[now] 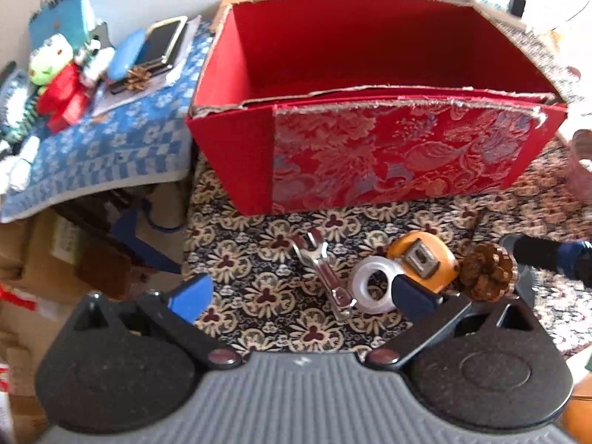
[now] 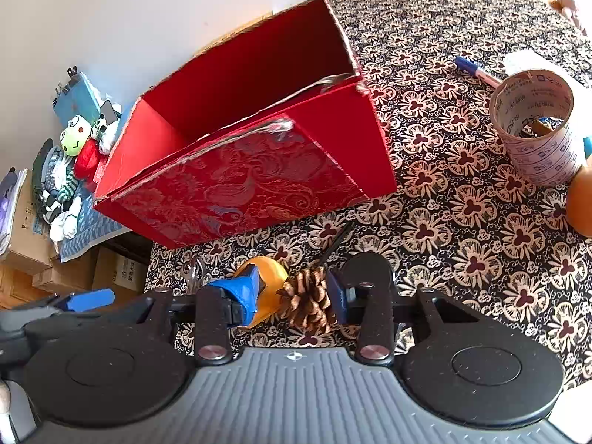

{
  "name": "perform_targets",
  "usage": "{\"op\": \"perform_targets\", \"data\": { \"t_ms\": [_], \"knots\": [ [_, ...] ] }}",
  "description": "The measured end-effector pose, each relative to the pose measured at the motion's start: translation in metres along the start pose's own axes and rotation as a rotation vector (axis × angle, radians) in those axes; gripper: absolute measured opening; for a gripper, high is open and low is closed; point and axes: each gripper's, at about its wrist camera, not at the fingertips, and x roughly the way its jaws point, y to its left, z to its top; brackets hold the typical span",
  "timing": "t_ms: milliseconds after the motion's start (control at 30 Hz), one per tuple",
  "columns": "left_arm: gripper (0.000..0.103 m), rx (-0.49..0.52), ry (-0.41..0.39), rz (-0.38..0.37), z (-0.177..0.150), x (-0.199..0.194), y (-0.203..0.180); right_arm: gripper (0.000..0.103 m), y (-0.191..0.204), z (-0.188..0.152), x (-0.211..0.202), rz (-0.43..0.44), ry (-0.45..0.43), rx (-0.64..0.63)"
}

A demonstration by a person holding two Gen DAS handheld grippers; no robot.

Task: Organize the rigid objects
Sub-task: 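Lift the pine cone with the right gripper and carry it over the red box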

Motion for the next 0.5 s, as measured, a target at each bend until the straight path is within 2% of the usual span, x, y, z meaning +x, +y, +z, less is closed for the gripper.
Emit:
{"op": "perform_targets", "data": {
  "t_ms": [200, 267, 367, 500],
  "knots": [
    [0.102, -0.045, -0.036, -0.223, -0.019, -0.01, 0.025, 0.022, -0.022, 0.012, 0.002, 0.007, 0.05, 0.026],
    [0.102, -0.034, -0.042, -0.262, -0.025, -0.011, 0.023, 0.022, -0.028, 0.013, 0.004, 0.036, 0.082, 0.048],
    [0.102, -0.006, -0.066, -0.333, -0.028, -0.017, 0.011, 0.022, -0.03, 0.015, 0.009, 0.066, 0.119, 0.044],
    [0.102, 0.081, -0.096, -0.476, -0.02, -0.026, -0.027, 0.022, -0.028, 0.015, 0.017, 0.104, 0.152, 0.048]
  ]
}}
